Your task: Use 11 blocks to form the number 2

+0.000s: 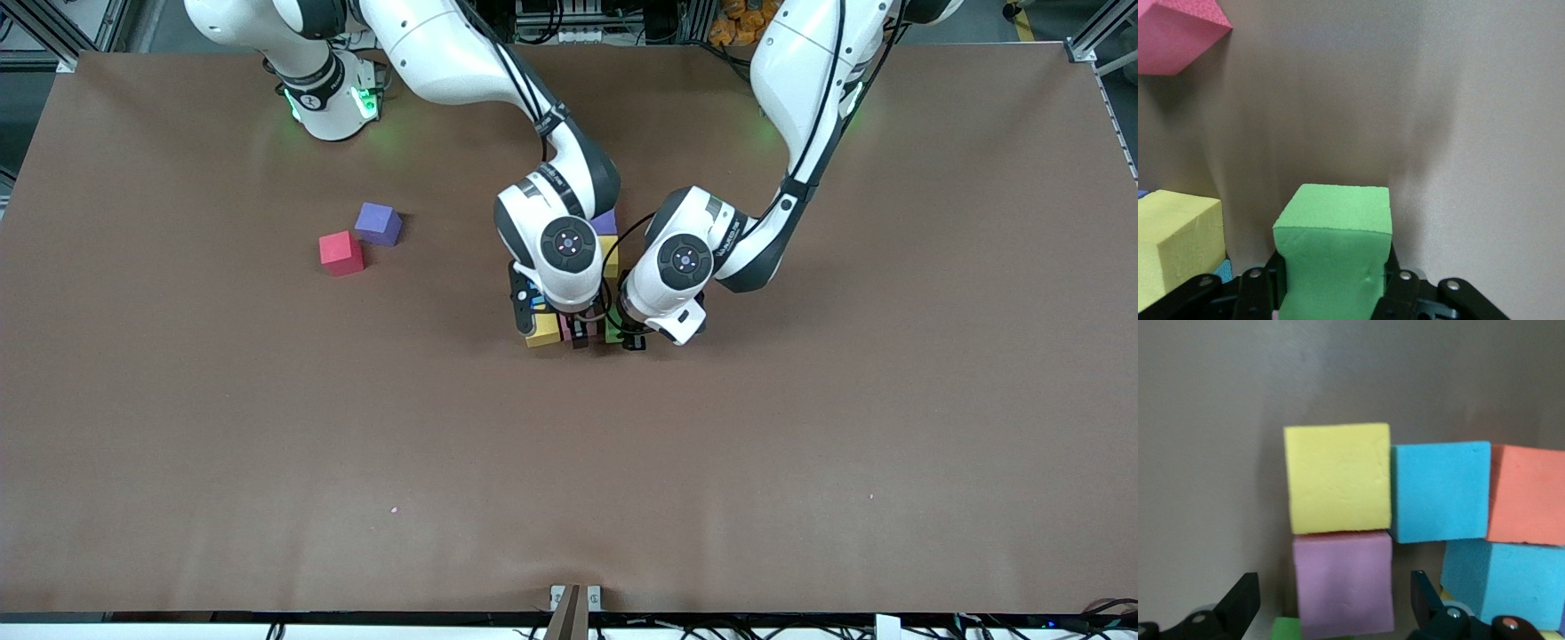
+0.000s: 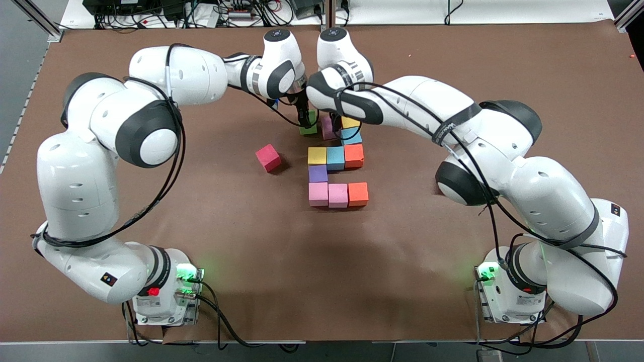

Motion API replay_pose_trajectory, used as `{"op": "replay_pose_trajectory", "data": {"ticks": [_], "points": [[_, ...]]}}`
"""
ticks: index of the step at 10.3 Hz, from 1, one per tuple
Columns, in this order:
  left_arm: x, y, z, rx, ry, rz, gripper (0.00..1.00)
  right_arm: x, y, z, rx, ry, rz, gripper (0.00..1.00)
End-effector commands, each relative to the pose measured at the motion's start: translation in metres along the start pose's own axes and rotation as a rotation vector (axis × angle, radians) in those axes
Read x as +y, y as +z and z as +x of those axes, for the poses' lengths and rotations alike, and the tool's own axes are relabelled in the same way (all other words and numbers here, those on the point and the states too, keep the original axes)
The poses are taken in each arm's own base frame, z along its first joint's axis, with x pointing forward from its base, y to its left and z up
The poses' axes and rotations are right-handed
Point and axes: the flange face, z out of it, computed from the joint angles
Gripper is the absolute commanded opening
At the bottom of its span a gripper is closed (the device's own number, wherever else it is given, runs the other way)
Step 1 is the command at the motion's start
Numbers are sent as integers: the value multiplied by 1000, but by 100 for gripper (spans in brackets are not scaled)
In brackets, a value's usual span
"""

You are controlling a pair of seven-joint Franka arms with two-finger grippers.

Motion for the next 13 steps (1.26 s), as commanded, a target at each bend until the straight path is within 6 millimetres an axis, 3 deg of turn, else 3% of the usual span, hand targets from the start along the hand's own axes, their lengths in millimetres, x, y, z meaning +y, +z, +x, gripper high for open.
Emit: {"op": "replay_pose_trajectory", "data": {"ticks": [1, 4, 7, 10, 13], "points": [[0, -1, -6, -16, -9, -13, 28, -16, -25, 29, -2, -66, 0, 100], [0, 1, -7, -23, -12, -18, 28, -46, -60, 89, 29, -164, 36, 100], [-2, 8, -6, -15, -7, -13, 28, -79, -95, 167, 6, -256, 73, 100], [-8, 17, -11, -7, 5, -4, 28, -98, -136, 282, -24, -369, 62, 100], [-15, 24, -17, 0, 21, 2, 29, -101, -150, 398, -53, -442, 27, 100]]}}
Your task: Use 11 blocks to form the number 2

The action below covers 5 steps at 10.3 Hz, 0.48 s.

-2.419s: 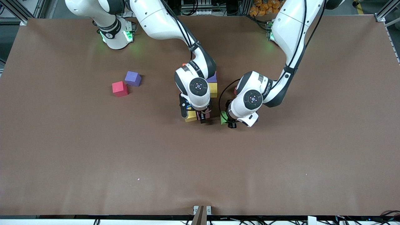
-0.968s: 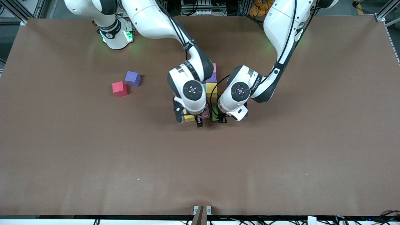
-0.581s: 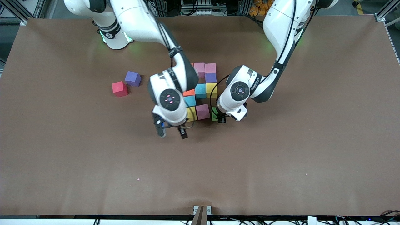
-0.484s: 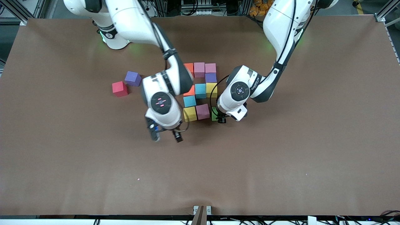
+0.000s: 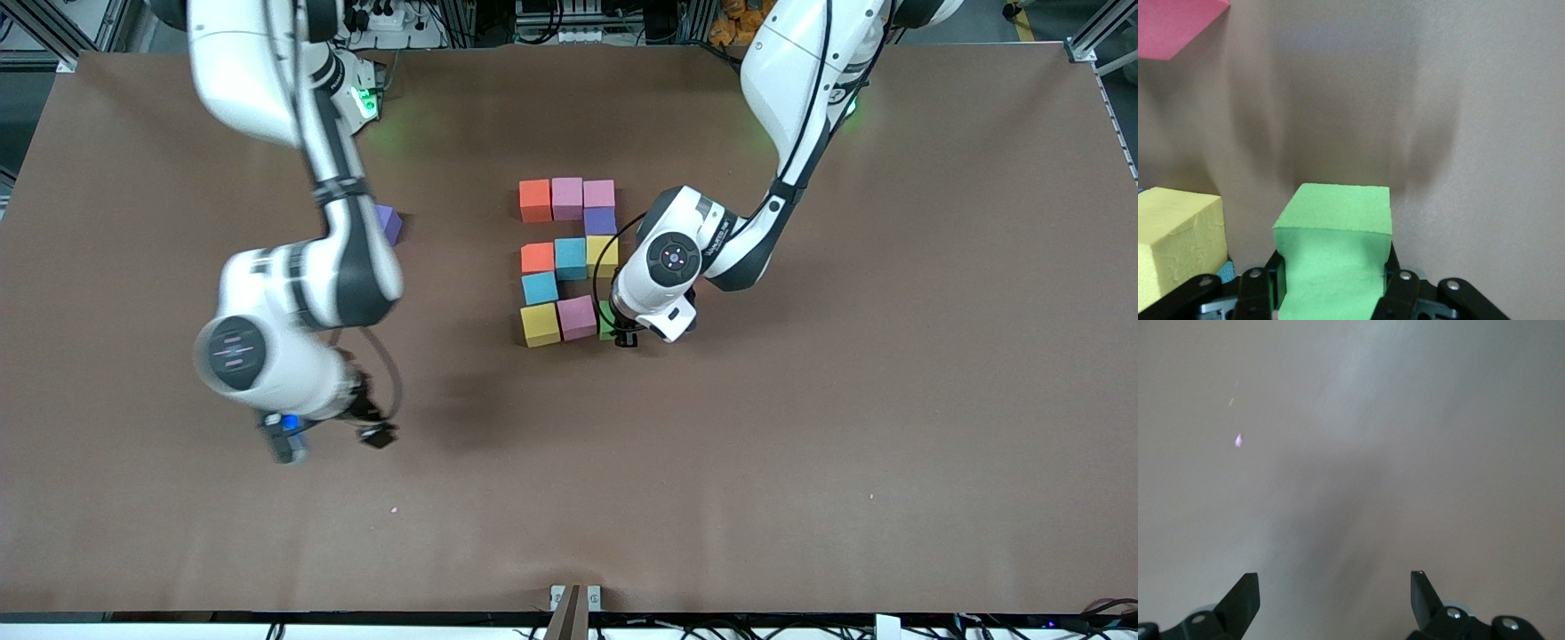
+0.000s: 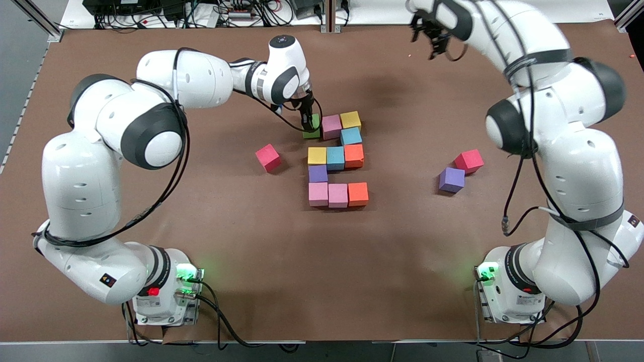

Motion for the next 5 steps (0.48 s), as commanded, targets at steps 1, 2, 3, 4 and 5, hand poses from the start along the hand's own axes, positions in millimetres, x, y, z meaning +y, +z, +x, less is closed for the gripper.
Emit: {"op": "replay_pose_trajectory", "data": {"ticks": [1, 2, 3, 4, 5], "points": [[-7, 9, -8, -1, 1, 3, 28, 32, -16, 62, -34, -61, -2, 100], [-7, 9, -8, -1, 1, 3, 29, 48, -25, 92, -30, -91, 10, 100], [-6, 9, -8, -1, 1, 3, 29, 61, -27, 117, -30, -114, 16, 100], [-6, 11, -8, -1, 2, 4, 31, 68, -29, 129, -28, -141, 21, 100], [-5, 10, -7, -1, 8, 3, 39, 71, -30, 135, -31, -137, 24, 100]]}}
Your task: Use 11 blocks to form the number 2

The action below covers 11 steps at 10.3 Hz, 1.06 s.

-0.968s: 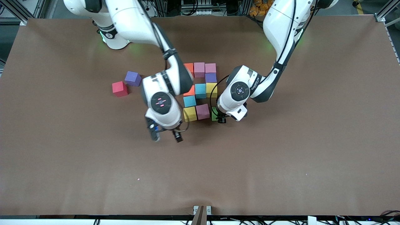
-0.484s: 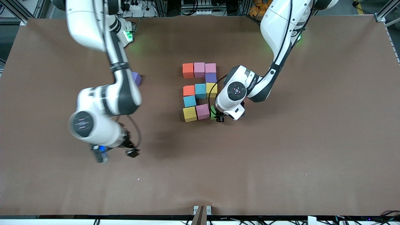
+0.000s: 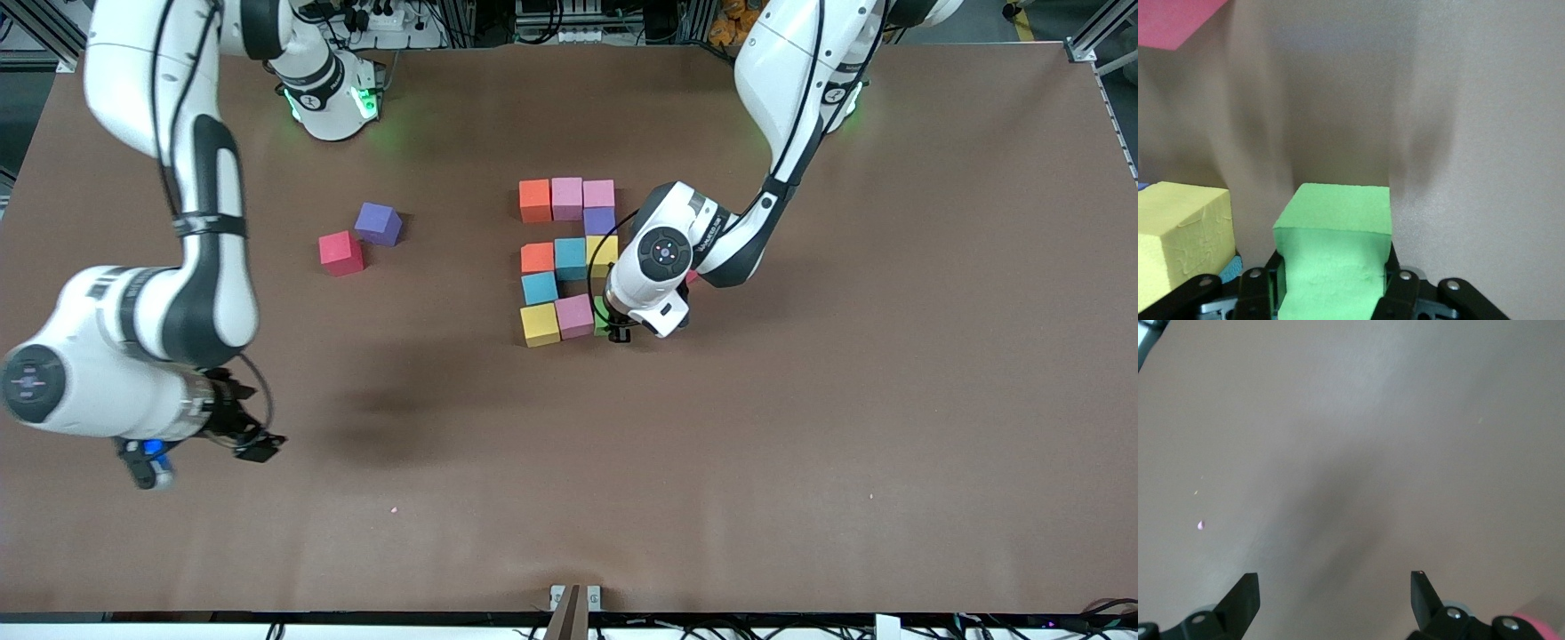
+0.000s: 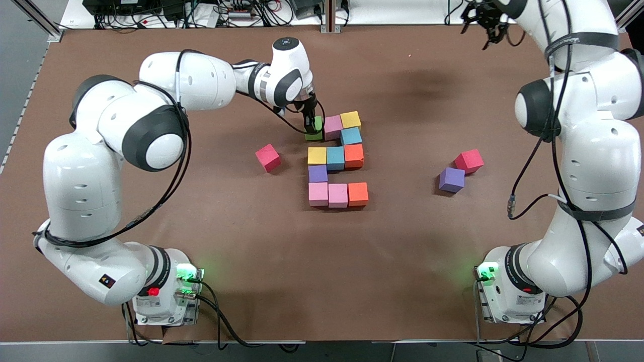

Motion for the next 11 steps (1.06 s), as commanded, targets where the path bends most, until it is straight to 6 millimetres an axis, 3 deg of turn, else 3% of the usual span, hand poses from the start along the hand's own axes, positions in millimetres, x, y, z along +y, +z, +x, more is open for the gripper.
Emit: {"op": "replay_pose_trajectory", "data": {"ticks": [1, 2, 5, 8, 11], "points": [[3, 6, 1, -5, -6, 0, 70, 3, -17, -6, -20, -13, 22, 100], [5, 5, 1, -7, -6, -3, 100, 2, -14, -8, -22, -4, 18, 100], [12, -26, -1, -30, 9, -36, 100, 3, -18, -8, -20, -5, 22, 100], [11, -99, -7, -49, 62, -101, 100, 2, -19, -9, -15, -13, 22, 100], [13, -168, 3, 9, 250, -191, 100, 5, -21, -3, -7, -46, 23, 100]]}}
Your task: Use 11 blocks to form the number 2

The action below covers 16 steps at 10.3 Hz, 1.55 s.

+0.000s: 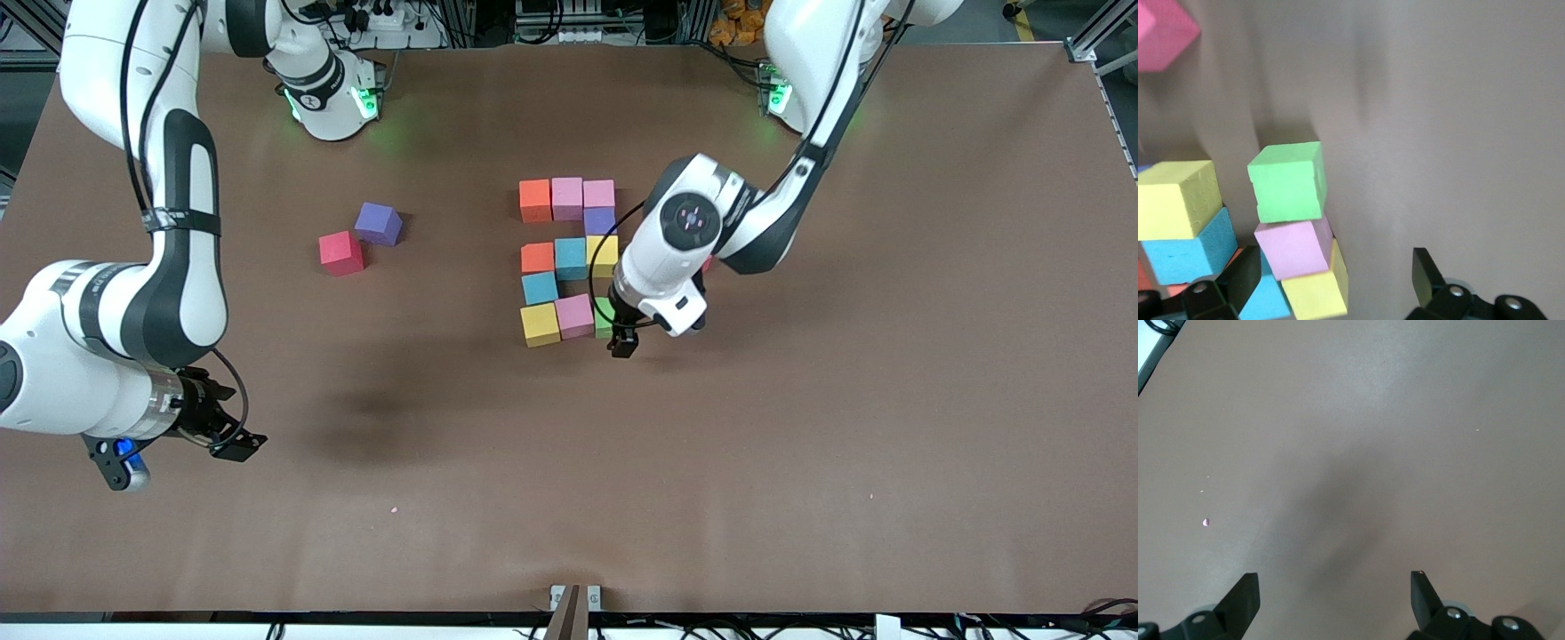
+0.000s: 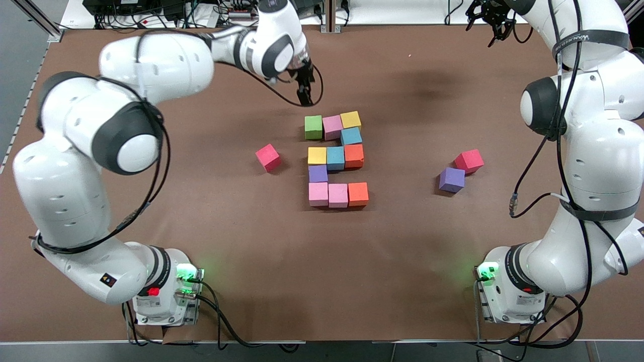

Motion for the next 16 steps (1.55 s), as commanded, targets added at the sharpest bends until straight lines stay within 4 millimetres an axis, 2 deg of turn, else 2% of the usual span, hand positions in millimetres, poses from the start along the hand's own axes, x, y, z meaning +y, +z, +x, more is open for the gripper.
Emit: {"op": "replay_pose_trajectory", "data": {"ticks": [1, 2, 3, 4, 5, 6, 7, 8, 9, 11, 13, 16], "points": [[5, -55, 23, 55, 214, -32, 100, 4, -11, -1, 0, -58, 5, 100], [12, -81, 30, 75, 398, -27, 100, 9, -15, 2, 13, -108, -6, 100], [23, -102, 42, 92, 532, 27, 100, 17, -29, 6, 29, -170, -1, 100], [28, -121, 49, 99, 653, 83, 100, 20, -34, 5, 26, -264, -9, 100], [35, -137, 65, 113, 749, 116, 100, 31, -43, 11, 20, -347, -22, 100], [35, -146, 76, 141, 830, 152, 100, 38, -49, 12, 3, -427, -27, 100], [31, -163, 79, 180, 930, 170, 100, 48, -59, 13, -18, -514, -28, 100], [26, -180, 86, 189, 975, 190, 100, 63, -67, 14, -40, -577, -18, 100], [25, -194, 102, 186, 1013, 213, 100, 82, -78, 18, -60, -609, 4, 100], [23, -219, 122, 167, 1142, 235, 100, 85, -98, -4, -60, -706, -23, 100], [26, -240, 155, 143, 1223, 248, 100, 78, -121, -34, -21, -805, -55, 100], [21, -277, 190, 141, 1229, 222, 100, 91, -149, -74, 17, -879, -42, 100]]}}
